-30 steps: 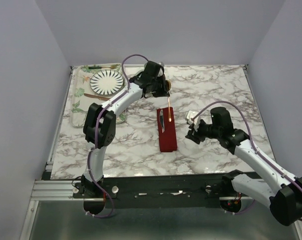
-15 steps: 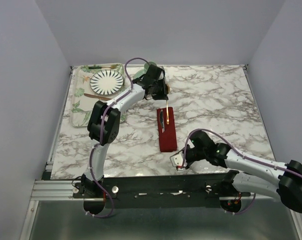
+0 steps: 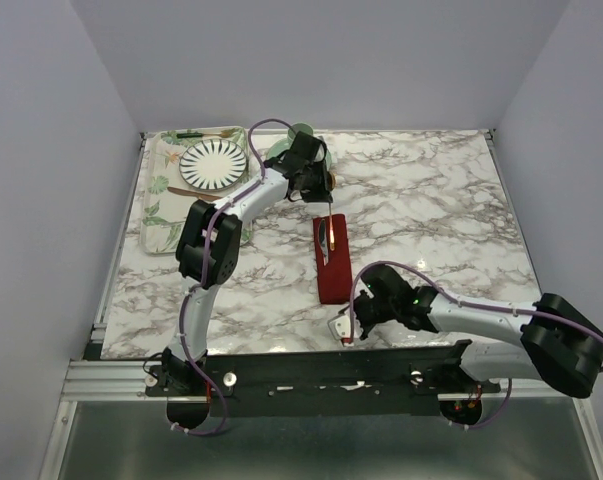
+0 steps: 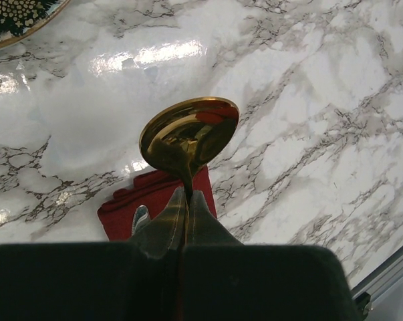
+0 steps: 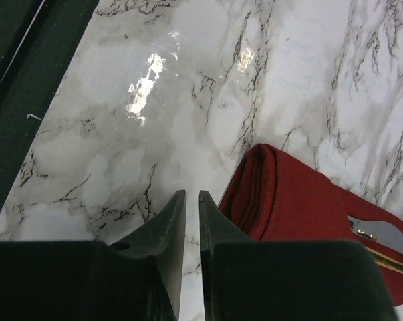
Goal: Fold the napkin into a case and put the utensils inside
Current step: Insert the spoon into the folded napkin.
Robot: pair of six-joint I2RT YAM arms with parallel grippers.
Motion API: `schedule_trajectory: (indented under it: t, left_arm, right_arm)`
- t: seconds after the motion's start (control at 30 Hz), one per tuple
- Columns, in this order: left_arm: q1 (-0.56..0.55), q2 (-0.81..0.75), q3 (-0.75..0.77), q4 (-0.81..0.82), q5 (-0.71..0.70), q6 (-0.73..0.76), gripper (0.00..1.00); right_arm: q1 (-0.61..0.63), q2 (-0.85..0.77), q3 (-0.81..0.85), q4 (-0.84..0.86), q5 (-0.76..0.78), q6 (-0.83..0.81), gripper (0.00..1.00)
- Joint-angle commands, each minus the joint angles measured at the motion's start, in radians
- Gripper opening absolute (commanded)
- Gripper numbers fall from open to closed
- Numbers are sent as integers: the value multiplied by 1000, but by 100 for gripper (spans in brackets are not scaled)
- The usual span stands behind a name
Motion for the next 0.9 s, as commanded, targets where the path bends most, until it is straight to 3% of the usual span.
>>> schedule_trajectory:
  t: [0.0, 0.87]
  left_arm:
    - [1, 13, -39, -10, 45, -29, 0]
    - [-59, -79, -217, 4, 116, -112, 0]
  right_arm:
    - [10, 40, 3, 60, 46, -10, 20]
    - [13, 83, 12, 143, 97, 37, 19]
